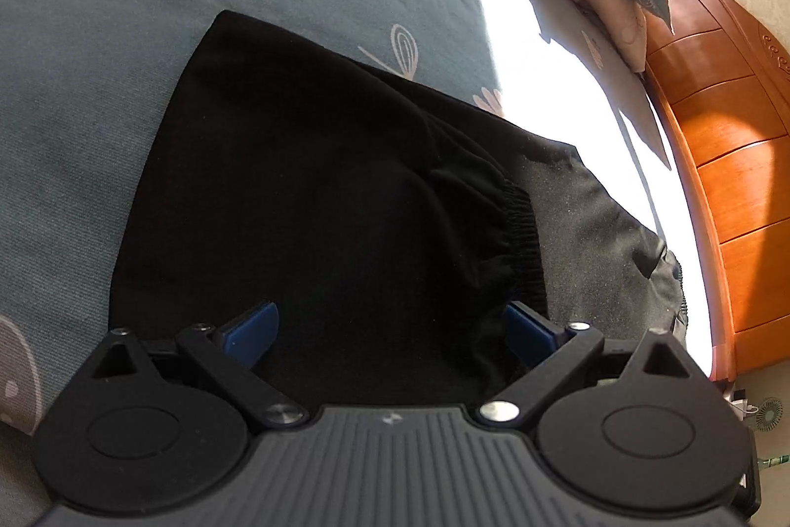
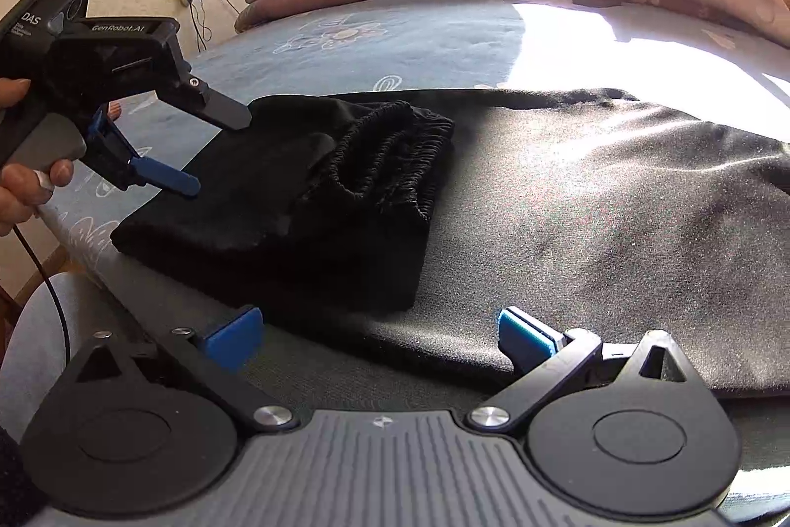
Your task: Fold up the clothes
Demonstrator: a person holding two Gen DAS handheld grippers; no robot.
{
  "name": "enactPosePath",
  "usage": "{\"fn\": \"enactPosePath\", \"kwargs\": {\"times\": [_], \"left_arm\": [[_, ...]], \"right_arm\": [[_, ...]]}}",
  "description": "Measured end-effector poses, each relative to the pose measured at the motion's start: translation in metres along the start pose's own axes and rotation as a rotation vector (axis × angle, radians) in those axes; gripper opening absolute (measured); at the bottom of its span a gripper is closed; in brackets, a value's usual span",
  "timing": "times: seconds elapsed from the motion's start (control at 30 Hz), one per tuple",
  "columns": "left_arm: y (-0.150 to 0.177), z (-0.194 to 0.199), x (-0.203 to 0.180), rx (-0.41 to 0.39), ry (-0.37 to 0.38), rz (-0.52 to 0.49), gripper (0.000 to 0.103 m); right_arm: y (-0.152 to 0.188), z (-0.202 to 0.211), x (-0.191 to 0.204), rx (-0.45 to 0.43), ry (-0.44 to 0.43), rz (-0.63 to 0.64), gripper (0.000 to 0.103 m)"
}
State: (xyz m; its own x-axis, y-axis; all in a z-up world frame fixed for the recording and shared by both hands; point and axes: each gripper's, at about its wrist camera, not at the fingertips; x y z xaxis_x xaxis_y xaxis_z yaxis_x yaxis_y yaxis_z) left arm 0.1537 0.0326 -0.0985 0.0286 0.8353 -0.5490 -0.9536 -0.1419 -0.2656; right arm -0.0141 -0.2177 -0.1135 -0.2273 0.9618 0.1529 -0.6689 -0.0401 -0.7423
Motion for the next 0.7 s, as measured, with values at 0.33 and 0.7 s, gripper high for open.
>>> {"fn": "enactPosePath", "kwargs": {"times": [0.33, 0.7], "left_arm": [[0.017, 0.024, -0.001, -0.074, 0.020, -0.017, 0.097], [0.023, 0.029, 0.003, -0.137, 0.015, 0.028, 0.097]], "right_arm": [[-0.004, 0.007, 0.002, 0.015, 0.033, -0.044, 0.103], [-0.026, 0.027, 0.018, -0.089, -0.036, -0.015, 0.103]]}}
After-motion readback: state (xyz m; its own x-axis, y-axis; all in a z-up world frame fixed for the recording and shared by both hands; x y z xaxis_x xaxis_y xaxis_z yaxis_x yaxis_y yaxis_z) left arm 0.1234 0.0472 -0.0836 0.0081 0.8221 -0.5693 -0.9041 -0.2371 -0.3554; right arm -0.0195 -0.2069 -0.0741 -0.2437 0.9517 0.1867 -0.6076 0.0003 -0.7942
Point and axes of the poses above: each gripper's, at about its wrist camera, not at the fingertips, and z roughly against the way its jaws point, x to its left, y to its underside, and after that the axes turned 5 degrees about z, right-handed
